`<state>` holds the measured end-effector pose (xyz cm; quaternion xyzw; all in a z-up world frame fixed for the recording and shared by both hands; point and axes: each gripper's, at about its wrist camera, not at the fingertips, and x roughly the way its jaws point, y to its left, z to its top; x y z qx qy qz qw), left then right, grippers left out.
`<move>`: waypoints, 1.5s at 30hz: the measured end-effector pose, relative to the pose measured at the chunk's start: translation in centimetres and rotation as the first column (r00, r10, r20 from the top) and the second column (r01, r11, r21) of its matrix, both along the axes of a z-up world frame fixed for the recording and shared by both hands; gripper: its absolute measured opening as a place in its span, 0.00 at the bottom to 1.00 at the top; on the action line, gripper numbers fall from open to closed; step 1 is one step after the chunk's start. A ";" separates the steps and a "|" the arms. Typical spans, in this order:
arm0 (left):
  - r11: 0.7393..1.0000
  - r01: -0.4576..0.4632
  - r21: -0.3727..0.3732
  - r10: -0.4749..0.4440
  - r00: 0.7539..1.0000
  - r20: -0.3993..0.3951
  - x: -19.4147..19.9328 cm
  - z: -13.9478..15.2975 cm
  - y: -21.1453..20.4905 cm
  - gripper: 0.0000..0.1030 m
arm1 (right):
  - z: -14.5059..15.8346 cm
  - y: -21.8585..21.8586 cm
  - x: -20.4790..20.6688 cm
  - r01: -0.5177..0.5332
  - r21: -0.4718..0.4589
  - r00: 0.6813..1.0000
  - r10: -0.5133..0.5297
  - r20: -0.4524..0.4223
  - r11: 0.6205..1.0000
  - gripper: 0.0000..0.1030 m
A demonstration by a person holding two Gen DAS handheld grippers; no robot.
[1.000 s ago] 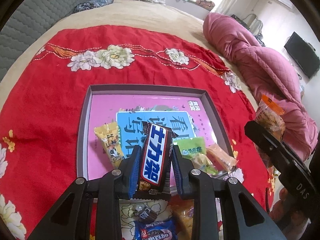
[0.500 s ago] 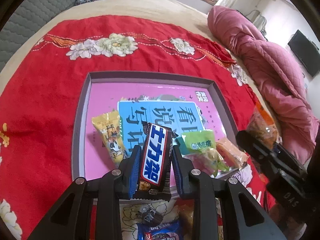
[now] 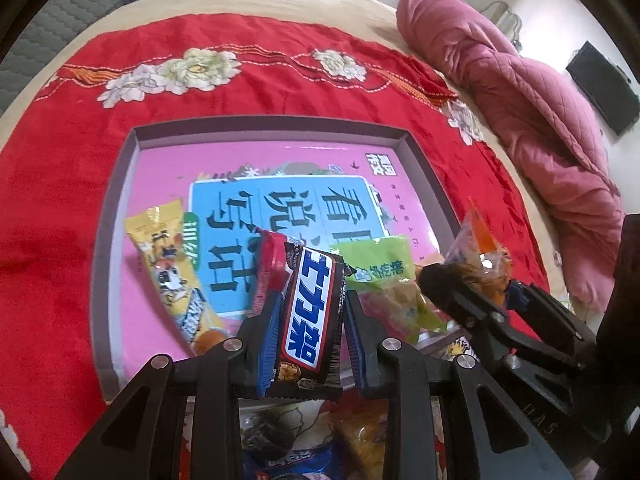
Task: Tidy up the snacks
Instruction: 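Lower the blue chocolate bar with the left tool into the tray while the right tool lowers the orange-labelled bag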
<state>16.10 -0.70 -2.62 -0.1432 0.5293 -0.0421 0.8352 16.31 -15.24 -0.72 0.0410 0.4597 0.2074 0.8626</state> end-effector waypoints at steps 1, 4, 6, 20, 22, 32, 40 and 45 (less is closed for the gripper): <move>1.000 -0.001 0.007 0.001 1.000 -0.002 0.0 -0.1 -0.1 0.30 | -0.2 0.0 0.0 0.000 0.000 1.000 0.000 -0.004 1.000 0.48; 1.000 0.000 0.003 0.000 1.000 -0.011 0.1 -0.5 -0.3 0.30 | -0.7 -0.3 0.2 0.010 0.004 1.000 -0.010 -0.018 1.000 0.48; 1.000 0.003 0.009 -0.003 1.000 -0.016 0.2 -0.7 -0.6 0.30 | -1.0 -0.4 0.3 0.013 0.003 1.000 -0.012 -0.024 1.000 0.49; 1.000 -0.003 0.030 0.003 1.000 -0.027 0.5 -1.4 -0.8 0.30 | -2.1 -0.3 0.4 0.010 -0.038 1.000 -0.010 -0.019 0.999 0.49; 0.999 -0.004 0.035 0.005 1.000 -0.025 0.6 -1.4 -0.8 0.30 | -2.2 -0.1 0.3 0.007 -0.063 1.000 -0.008 -0.012 0.998 0.49; 0.999 -0.019 0.030 0.020 0.999 -0.034 0.7 -1.7 -0.4 0.30 | -2.8 0.5 0.1 -0.012 -0.120 1.000 0.012 0.002 0.993 0.49; 0.999 -0.023 0.027 0.024 0.999 -0.032 0.7 -1.6 -0.3 0.30 | -2.4 -0.2 0.1 -0.008 -0.092 1.000 0.008 0.009 0.996 0.50; 1.000 -0.022 0.021 0.023 0.999 -0.032 0.8 -1.6 -0.2 0.30 | -2.2 -0.7 0.1 0.003 -0.086 1.000 -0.002 0.013 0.996 0.54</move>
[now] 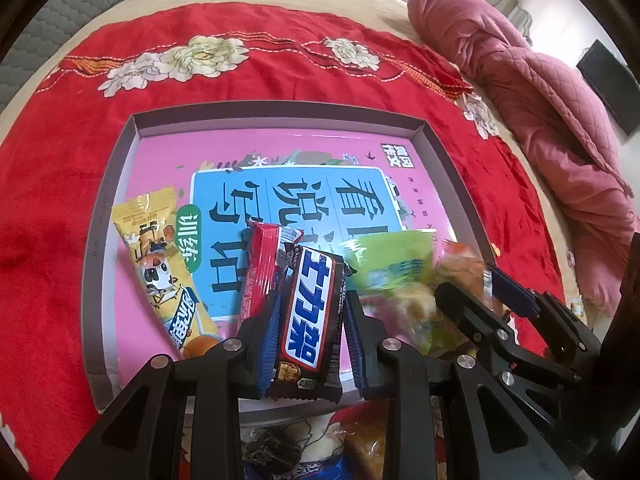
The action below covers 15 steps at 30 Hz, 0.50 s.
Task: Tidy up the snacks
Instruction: 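Open the right tool on the orange-labelled bag while the left tool releases the chocolate bar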
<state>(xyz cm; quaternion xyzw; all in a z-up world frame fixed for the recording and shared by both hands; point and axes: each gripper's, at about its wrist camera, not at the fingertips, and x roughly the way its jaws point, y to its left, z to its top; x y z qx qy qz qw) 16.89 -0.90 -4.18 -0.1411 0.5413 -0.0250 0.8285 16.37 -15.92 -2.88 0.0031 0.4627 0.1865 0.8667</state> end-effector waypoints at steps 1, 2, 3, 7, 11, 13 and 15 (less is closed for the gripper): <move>1.000 0.000 -0.002 0.000 1.000 0.001 0.0 0.0 0.0 0.30 | 0.1 0.0 0.0 -0.001 -0.001 1.000 0.001 0.002 1.000 0.54; 1.000 0.000 -0.004 0.000 1.000 0.001 0.0 0.0 0.0 0.30 | 0.1 -0.1 -0.1 -0.001 -0.001 1.000 0.001 0.003 1.000 0.54; 1.000 0.001 -0.006 -0.001 1.000 0.000 0.0 0.0 0.0 0.30 | 0.2 -0.1 -0.1 -0.001 0.001 1.000 0.001 0.003 1.000 0.54; 1.000 0.001 -0.015 -0.001 1.000 -0.004 0.0 -0.1 0.1 0.31 | 0.3 0.0 -0.2 -0.007 -0.001 1.000 0.007 0.000 1.000 0.54; 1.000 0.002 -0.018 -0.002 1.000 -0.004 0.1 -0.1 0.0 0.31 | 0.4 0.0 -0.3 -0.008 -0.001 1.000 0.008 0.001 1.000 0.54; 1.000 0.007 -0.018 -0.007 1.000 -0.002 0.1 -0.1 0.0 0.31 | 0.5 -0.2 -0.3 0.000 0.002 1.000 0.000 0.001 1.000 0.54; 1.000 0.007 -0.017 -0.007 1.000 0.003 0.1 0.0 -0.1 0.32 | 0.6 -0.4 -0.3 0.003 0.006 1.000 -0.003 0.001 1.000 0.54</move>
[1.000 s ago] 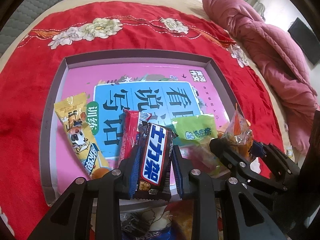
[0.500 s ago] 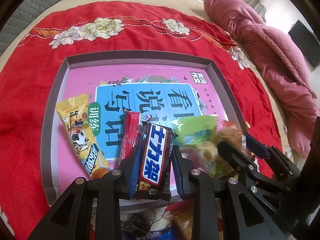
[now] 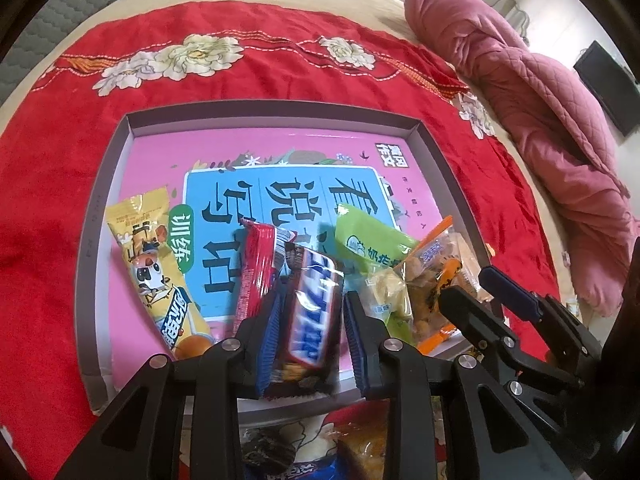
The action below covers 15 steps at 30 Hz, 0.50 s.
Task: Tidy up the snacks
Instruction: 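Open the right tool on the orange-labelled bag while the left tool releases the chocolate bar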
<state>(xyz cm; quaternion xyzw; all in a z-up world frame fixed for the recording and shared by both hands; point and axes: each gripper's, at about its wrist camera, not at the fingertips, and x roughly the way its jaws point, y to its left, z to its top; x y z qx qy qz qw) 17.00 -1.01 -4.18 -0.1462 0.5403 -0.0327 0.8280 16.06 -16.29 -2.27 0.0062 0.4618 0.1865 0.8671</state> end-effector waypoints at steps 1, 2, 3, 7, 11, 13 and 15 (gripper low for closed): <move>1.000 0.001 -0.002 -0.001 1.000 0.003 0.0 0.1 0.0 0.32 | 0.0 -0.1 0.0 0.003 -0.001 1.000 -0.003 0.001 1.000 0.54; 1.000 0.002 -0.003 -0.002 1.000 0.005 0.0 0.2 -0.1 0.33 | 0.1 -0.1 0.0 0.003 0.001 1.000 -0.003 0.002 1.000 0.54; 1.000 0.002 -0.001 -0.002 1.000 0.007 0.0 0.3 -0.1 0.35 | 0.2 -0.1 0.0 0.002 0.004 1.000 -0.002 0.003 1.000 0.54; 1.000 0.001 0.001 -0.001 1.000 0.011 -0.1 0.5 -0.1 0.40 | 0.4 0.0 0.0 -0.001 -0.002 1.000 0.001 0.014 1.000 0.55; 1.000 0.001 0.004 -0.001 1.000 0.013 -0.2 0.7 0.0 0.40 | 0.7 0.0 -0.1 0.002 -0.001 1.000 -0.002 0.019 1.000 0.58; 1.000 0.003 0.005 -0.003 1.000 0.017 -0.2 0.9 0.0 0.42 | 0.8 -0.1 0.0 0.006 0.000 1.000 -0.006 0.022 1.000 0.59; 1.000 0.004 0.006 -0.004 1.000 0.021 -0.3 1.1 0.0 0.48 | 0.9 -0.2 0.0 0.009 0.001 1.000 -0.009 0.024 1.000 0.59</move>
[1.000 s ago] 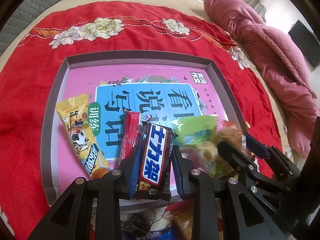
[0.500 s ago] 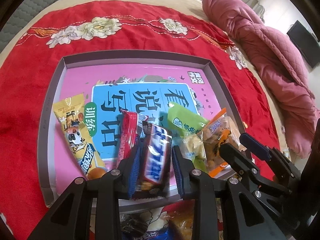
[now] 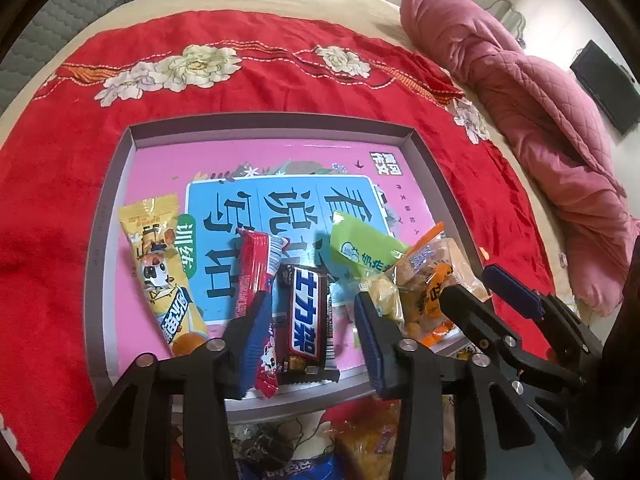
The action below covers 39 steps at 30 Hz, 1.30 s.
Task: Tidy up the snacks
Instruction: 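Open the right tool on the orange-labelled bag while the left tool releases the chocolate bar, then withdraw both open tools from the tray toward the snacks on the bedspread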
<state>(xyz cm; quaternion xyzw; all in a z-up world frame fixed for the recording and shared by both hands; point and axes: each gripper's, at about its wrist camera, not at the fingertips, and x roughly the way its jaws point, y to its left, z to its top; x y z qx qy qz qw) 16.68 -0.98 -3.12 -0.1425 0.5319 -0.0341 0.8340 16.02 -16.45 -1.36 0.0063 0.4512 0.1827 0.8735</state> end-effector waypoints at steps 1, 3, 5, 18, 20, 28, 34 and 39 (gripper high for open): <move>1.000 0.000 0.000 0.000 1.000 0.002 0.0 0.1 0.0 0.49 | 0.0 -0.1 -0.1 0.002 -0.001 1.000 -0.002 0.000 1.000 0.60; 1.000 -0.001 -0.001 0.001 1.000 0.006 -0.1 0.2 0.0 0.49 | 0.1 -0.1 -0.1 0.005 -0.001 1.000 -0.005 0.001 1.000 0.61; 1.000 -0.002 0.003 0.002 1.000 0.007 -0.2 0.3 0.0 0.49 | 0.2 -0.1 -0.1 0.007 0.001 1.000 -0.007 0.002 1.000 0.62; 1.000 -0.012 0.017 0.011 0.998 0.055 -1.7 3.0 0.9 0.55 | 1.6 -0.8 -0.5 0.033 0.029 0.999 -0.034 0.031 0.999 0.69; 1.000 -0.016 0.017 0.015 0.998 0.066 -1.8 3.4 1.2 0.56 | 1.7 -0.9 -0.5 0.034 0.032 0.999 -0.035 0.036 0.999 0.69; 1.000 -0.008 0.021 0.006 0.996 0.085 -2.5 4.7 1.3 0.57 | 2.6 -0.9 -0.8 0.033 0.042 0.998 -0.036 0.054 0.999 0.69; 0.999 -0.020 0.028 0.017 0.994 0.110 -3.0 6.0 1.9 0.58 | 3.5 -1.1 -1.1 0.040 0.057 0.996 -0.044 0.071 0.998 0.71; 0.999 -0.038 0.023 0.035 0.993 0.116 -3.4 6.5 2.6 0.59 | 3.9 -1.2 -1.2 0.042 0.064 0.995 -0.048 0.084 0.997 0.73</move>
